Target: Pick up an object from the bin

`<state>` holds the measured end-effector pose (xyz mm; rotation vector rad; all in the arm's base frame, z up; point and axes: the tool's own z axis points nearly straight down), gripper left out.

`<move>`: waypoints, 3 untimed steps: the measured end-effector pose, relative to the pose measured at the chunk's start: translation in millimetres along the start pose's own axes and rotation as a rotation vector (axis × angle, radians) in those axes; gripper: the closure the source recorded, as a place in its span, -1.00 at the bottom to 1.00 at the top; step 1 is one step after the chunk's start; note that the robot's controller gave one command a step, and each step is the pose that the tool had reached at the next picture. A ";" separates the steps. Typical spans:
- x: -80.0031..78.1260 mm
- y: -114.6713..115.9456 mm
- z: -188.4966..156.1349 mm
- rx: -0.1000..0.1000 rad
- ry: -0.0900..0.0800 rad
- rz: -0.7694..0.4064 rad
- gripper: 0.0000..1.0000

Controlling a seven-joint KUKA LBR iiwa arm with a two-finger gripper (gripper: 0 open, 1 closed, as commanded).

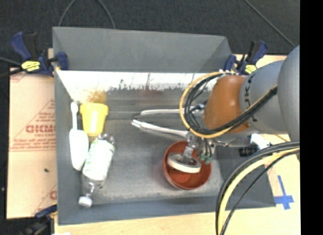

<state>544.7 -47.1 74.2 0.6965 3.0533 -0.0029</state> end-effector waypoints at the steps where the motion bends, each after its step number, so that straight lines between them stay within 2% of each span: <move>1: 0.1 0.0 -0.2 0.000 0.000 -0.001 1.00; 2: 1.5 -1.0 -20.6 0.002 0.008 -0.002 1.00; 3: 1.1 -1.2 -44.1 0.001 0.005 -0.004 1.00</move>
Offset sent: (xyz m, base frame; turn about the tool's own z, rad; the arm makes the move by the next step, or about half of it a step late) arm 0.0000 0.0000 0.0365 -0.0004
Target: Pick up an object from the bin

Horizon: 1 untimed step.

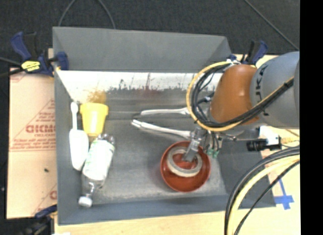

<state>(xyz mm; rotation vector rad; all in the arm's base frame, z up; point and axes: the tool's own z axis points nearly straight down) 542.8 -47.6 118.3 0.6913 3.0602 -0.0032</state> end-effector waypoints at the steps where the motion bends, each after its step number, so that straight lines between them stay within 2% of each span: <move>1: -0.4 -0.7 -31.7 0.000 -0.001 -0.003 1.00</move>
Offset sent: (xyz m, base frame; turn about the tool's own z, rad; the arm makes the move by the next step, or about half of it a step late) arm -0.0002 -0.0003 0.0418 -0.0018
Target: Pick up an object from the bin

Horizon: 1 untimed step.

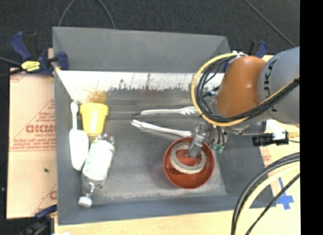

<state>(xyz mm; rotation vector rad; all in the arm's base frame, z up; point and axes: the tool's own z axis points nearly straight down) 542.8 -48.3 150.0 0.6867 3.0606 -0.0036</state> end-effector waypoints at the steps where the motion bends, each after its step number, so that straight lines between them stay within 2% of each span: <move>1: -1.2 -0.2 -11.4 -0.001 -0.005 -0.002 1.00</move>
Offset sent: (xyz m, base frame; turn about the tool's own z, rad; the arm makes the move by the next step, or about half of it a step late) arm 0.0010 -0.0005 0.0143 -0.0015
